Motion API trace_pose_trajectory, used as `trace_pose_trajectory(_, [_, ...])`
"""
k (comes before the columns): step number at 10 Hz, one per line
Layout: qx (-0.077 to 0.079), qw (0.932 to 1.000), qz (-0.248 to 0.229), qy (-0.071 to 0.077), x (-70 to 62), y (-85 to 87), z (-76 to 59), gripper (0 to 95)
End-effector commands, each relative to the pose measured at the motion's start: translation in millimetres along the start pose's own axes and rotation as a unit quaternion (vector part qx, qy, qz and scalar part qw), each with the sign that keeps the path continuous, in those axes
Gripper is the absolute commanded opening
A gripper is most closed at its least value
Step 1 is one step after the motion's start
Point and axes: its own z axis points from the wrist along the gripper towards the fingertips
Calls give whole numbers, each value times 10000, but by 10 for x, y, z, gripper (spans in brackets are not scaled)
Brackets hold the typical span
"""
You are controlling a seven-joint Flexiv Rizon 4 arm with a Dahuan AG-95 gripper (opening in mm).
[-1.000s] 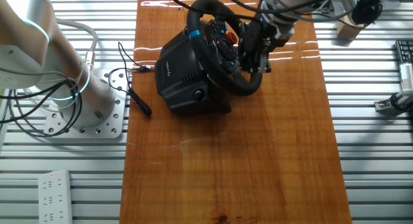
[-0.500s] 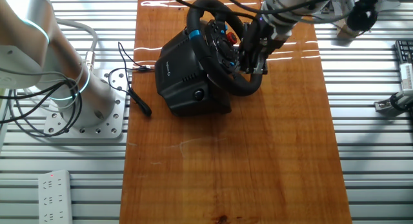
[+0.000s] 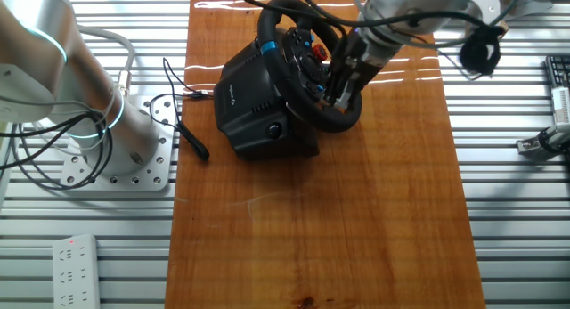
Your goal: Rotate the steering wheel 90 degrees clockwise
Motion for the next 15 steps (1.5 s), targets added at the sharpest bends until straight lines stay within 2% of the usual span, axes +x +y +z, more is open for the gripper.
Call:
trace_pose_trajectory(1, [5, 10000, -57, -50, 15, -18, -4, 0])
trace_pose_trajectory(4, [-39, 10000, -68, -62, 24, -12, -12, 0])
trace_pose_trajectory(15, [-39, 10000, -69, -41, 91, 34, -60, 0])
